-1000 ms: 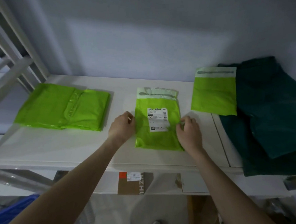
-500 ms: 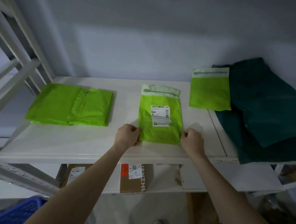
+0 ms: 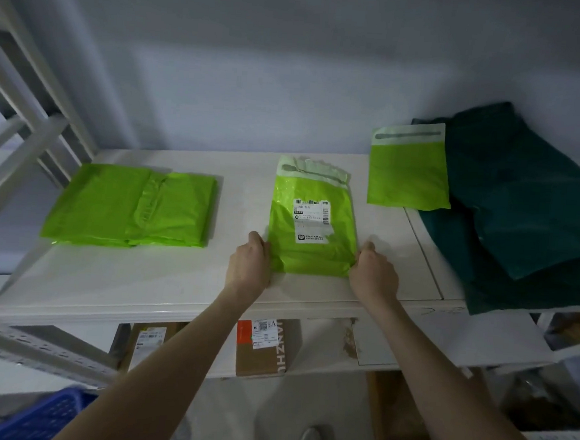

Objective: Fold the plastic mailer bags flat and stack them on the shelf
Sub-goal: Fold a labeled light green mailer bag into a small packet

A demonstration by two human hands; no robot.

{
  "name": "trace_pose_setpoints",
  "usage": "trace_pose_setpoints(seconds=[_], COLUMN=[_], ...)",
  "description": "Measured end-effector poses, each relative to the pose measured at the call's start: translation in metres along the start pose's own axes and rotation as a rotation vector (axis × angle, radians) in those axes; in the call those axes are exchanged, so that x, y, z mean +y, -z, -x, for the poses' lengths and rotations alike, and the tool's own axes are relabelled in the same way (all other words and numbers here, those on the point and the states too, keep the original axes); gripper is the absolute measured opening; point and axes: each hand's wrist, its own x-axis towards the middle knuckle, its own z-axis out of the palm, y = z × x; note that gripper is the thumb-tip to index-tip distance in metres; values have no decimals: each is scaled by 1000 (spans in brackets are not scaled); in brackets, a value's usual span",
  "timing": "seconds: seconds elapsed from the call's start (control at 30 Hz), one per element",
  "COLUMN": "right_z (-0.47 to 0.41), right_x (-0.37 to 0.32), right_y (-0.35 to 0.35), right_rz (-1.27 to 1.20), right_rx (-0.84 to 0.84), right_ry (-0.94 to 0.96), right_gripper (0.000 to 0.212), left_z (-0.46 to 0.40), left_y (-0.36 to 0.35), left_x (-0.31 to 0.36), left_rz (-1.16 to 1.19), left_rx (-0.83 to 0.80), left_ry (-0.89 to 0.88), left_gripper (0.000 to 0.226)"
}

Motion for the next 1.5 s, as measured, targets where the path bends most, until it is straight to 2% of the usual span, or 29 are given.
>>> trace_pose_setpoints(seconds=[0.1, 0.3, 0.53, 0.67, 0.73, 0.83, 0.9, 1.0, 1.1, 1.23, 1.37, 1.5], right_z=[-1, -1, 0, -3, -4, -3, -2, -1, -8, -17, -24, -27], right_x=[0, 6, 15, 14, 13, 10, 7, 4, 0, -13, -17, -17], right_y=[1, -5, -6, -2, -2, -2, -1, 3, 4, -1, -12, -12], right_rz=[-51, -68, -82, -163, -150, -100, -71, -107, -102, -61, 11, 17], right_rx=[4, 63, 99, 51, 24, 1, 15, 59, 87, 2, -75, -39], right_ry=[-15, 66, 166, 92, 77, 48, 29, 77, 271, 435, 409, 431], right_gripper=[22, 22, 17, 32, 28, 23, 20, 23, 28, 33, 32, 31], left_z=[1, -4, -2, -1, -3, -8, -9, -13, -21, -32, -39, -38], left_y=[-2, -5, -1, 3, 6, 4, 1, -2, -1, -6, -12, -18], left_x=[0, -11, -11, -7, -6, -8, -8, -7, -1, 13, 14, 12], left_rz=[-14, 15, -101, -158, -173, -261, -286, -270, -249, -253, -350, -388], left_rx=[6, 4, -47, 68, 119, -21, -103, -72, -75, -163, -274, -197], left_ry=[-14, -4, -42, -101, -172, -365, -419, -403, -440, -473, -393, -413], left_gripper=[17, 26, 33, 28, 27, 38, 44, 46, 45, 45, 43, 41])
